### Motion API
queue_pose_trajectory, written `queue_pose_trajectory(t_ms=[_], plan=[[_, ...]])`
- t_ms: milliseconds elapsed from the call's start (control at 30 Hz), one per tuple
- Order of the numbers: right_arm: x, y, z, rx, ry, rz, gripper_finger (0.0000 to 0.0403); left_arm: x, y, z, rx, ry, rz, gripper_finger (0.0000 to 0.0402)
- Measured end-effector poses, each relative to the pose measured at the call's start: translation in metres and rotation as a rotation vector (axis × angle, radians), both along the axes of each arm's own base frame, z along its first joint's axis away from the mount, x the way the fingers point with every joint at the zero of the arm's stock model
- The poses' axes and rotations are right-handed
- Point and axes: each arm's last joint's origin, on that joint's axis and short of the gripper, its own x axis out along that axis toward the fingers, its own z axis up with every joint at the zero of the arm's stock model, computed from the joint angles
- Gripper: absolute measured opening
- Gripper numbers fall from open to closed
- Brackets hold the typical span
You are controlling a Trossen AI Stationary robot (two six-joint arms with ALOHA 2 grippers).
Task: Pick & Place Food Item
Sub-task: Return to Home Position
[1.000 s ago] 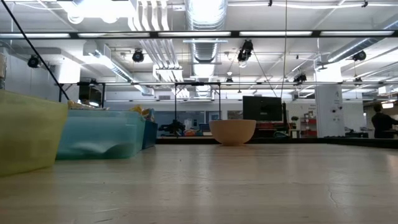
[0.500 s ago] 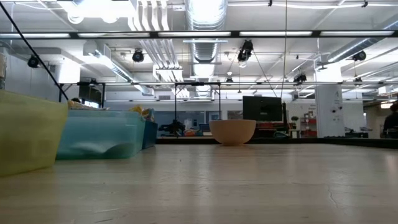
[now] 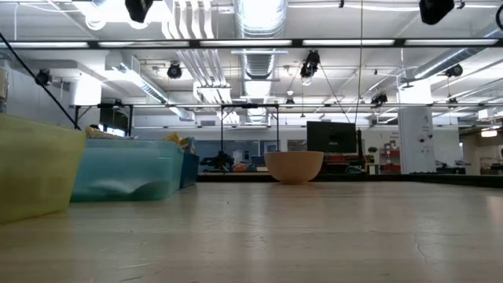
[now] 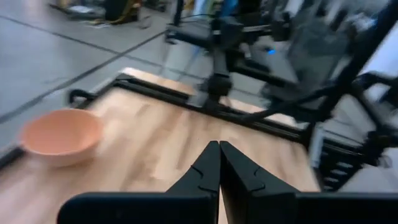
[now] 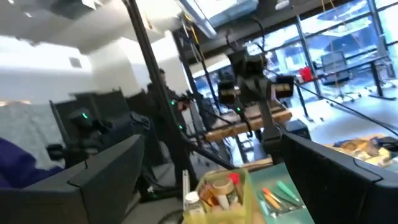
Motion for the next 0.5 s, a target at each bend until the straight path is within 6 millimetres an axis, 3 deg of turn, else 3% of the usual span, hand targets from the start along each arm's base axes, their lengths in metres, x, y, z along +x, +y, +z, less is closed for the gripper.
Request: queue_pose_trajectory(t_ms=[167,267,500], plan=[[-0.002,0.000,-0.026,0.004,-0.054,0.028,0.0372,-0.006,0.002,-0.045,-0.051,-0.140,-0.069,0.0006],[-0.001,0.000,-0.038,-0.019,-0.051,0.017,0.0372,-0.015,0.002,-0.069,-0.085,-0.126,-0.076,0.0006],[0.004,0.002,-0.058,-0.039,-0.011,0.016,0.0372,-0.048,0.005,-0.102,-0.146,-0.135,-0.051,0.0006]])
